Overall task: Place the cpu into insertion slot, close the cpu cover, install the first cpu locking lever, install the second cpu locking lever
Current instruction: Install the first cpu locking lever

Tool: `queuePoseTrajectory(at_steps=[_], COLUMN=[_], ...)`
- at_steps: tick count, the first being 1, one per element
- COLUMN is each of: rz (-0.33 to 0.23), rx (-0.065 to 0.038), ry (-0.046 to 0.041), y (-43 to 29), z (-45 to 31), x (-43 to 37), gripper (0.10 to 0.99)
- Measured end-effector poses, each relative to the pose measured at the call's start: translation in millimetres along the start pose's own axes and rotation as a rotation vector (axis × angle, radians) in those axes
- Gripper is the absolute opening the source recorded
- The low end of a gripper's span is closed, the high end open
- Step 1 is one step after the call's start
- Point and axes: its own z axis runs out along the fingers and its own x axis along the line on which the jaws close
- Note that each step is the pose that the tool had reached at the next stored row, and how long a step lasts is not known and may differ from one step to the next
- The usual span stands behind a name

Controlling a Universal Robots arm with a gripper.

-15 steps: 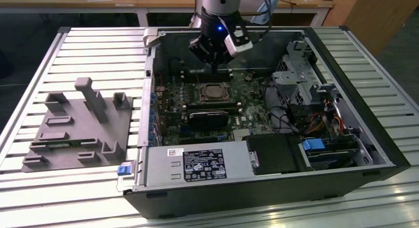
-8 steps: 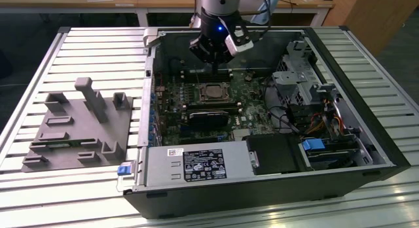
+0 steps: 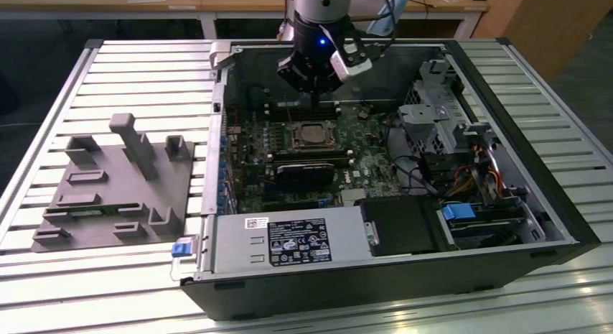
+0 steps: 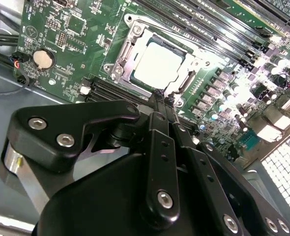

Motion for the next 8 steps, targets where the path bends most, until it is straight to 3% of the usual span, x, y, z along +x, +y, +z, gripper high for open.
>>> queuePoseTrajectory(at_steps=[8], rz=[-0.014], rx=[0.000], ry=[-0.0010], y=[-0.1], z=[0.0], x=[1.5], gripper=[0.106])
